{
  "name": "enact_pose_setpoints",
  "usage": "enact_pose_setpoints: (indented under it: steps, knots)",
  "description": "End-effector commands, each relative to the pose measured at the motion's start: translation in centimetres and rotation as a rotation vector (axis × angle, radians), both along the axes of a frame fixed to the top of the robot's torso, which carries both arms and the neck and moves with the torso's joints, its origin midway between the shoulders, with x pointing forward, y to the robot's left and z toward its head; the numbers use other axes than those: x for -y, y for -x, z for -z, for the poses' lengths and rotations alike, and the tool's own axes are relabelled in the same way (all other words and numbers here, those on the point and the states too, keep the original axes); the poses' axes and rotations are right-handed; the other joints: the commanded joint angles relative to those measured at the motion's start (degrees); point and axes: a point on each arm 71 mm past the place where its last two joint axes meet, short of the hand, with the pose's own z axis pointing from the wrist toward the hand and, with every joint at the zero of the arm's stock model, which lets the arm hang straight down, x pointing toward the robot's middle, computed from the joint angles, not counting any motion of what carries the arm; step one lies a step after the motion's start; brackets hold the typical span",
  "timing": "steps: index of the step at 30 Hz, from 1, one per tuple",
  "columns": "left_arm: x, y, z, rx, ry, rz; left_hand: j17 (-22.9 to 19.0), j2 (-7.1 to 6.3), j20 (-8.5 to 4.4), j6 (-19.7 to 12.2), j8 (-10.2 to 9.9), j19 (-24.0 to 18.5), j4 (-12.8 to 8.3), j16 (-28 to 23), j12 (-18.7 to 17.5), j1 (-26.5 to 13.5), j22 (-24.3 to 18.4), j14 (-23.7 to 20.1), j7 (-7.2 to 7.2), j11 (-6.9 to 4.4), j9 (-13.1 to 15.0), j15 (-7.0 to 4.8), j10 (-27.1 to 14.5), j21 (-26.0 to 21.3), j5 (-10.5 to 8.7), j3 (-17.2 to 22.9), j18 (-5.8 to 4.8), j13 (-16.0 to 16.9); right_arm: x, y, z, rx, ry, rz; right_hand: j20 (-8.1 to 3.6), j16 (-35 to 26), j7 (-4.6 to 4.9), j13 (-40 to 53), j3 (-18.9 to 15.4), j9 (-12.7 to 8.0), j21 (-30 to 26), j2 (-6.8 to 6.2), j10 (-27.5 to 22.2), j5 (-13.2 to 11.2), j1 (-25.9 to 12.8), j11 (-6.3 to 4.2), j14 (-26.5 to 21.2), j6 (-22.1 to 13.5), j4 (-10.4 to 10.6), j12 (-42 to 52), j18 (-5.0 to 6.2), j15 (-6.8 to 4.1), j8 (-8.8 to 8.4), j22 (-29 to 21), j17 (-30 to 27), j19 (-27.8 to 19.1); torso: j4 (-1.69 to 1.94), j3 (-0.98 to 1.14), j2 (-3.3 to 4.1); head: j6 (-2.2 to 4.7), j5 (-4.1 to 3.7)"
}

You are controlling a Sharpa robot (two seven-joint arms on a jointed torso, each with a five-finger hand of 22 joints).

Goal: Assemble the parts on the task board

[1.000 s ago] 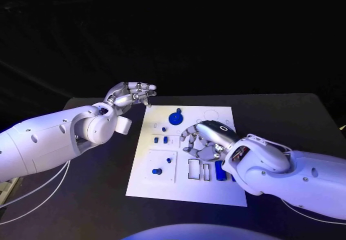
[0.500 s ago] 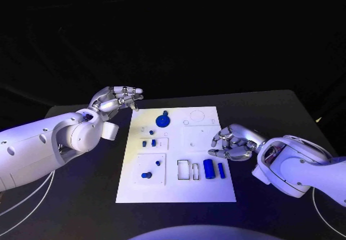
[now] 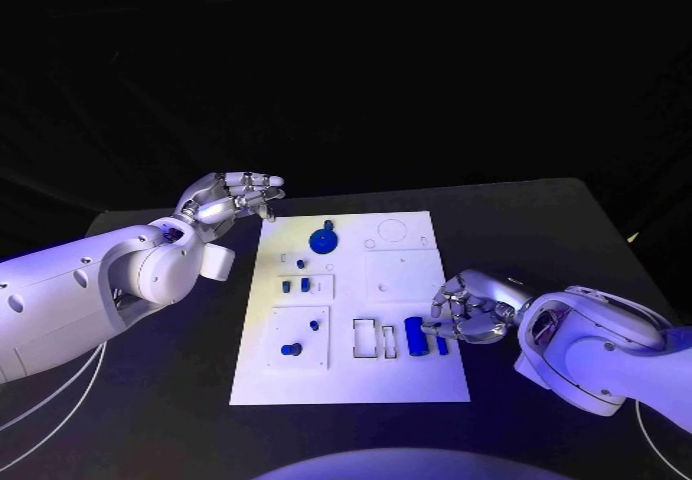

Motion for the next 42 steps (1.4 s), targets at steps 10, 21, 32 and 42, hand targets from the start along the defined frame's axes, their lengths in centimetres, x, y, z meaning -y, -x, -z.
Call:
enact_pose_setpoints:
  steps: [10,21,32,42]
  knots:
    - [0.0,0.1,-0.1,0.006,0.006,0.013,-0.1,0.53,0.20,-0.4,-0.3,-0.3,-0.1,-0.2,0.2,0.0,-0.1,-0.4,0.14,0.06,-0.1,0.10,-0.4,-0.2,0.09,-0.1,0.77,0.1,-1.1,0.4,1.1,-0.001,0.071,-0.042,-0.33,0.5,-0.43,0.9,-0.9,0.3,0.6,0.39,0.7,-0.3,-0.8,-0.09,3.3,0.2,0.0,1.0,-0.53,-0.32,0.47,9.9,0.3,2.0,-0.05,0.10,0.09,-0.29,0.27]
    - [0.0,0.1,-0.1,0.004,0.005,0.015,-0.1,0.53,0.20,-0.4,-0.3,-0.3,-0.1,-0.2,0.2,0.0,-0.1,-0.4,0.14,0.06,-0.1,0.10,-0.4,-0.2,0.09,-0.1,0.77,0.1,-2.5,0.4,2.3,-0.021,0.095,-0.068,-0.38,0.3,-0.52,1.2,-1.9,0.6,0.3,0.93,0.7,-0.3,-1.7,-0.16,3.2,0.2,0.1,1.0,-0.47,-0.38,0.73,9.9,-0.1,1.9,0.08,0.12,0.15,-0.47,0.22]
    - [-0.1,0.2,-0.1,0.000,0.004,0.016,-0.1,0.56,0.23,-0.3,-0.2,-0.3,-0.1,-0.3,0.3,-0.2,-0.1,-0.5,0.13,0.07,-0.1,0.12,-0.4,-0.3,0.09,-0.2,0.76,0.1,-3.2,0.1,3.4,-0.035,0.131,-0.058,-0.55,0.5,-0.81,2.6,-2.9,1.0,0.4,2.01,1.4,0.0,-0.9,-0.44,3.3,0.7,-0.2,1.9,-0.50,-0.60,1.29,10.0,0.0,2.0,0.02,0.02,0.08,-0.68,0.36]
    - [-0.2,0.2,-0.1,-0.001,0.003,0.015,-0.1,0.56,0.23,-0.3,-0.2,-0.4,-0.1,-0.3,0.3,-0.2,-0.2,-0.5,0.13,0.07,-0.1,0.12,-0.5,-0.3,0.10,-0.2,0.76,0.1,-3.6,0.2,3.1,0.015,0.085,-0.030,-0.96,1.0,-1.44,7.7,-1.2,1.5,1.5,4.18,4.6,0.7,5.0,-1.05,3.5,1.8,-0.5,6.1,-0.74,-1.09,2.07,10.7,1.1,2.4,-0.03,0.00,0.05,-0.59,0.42]
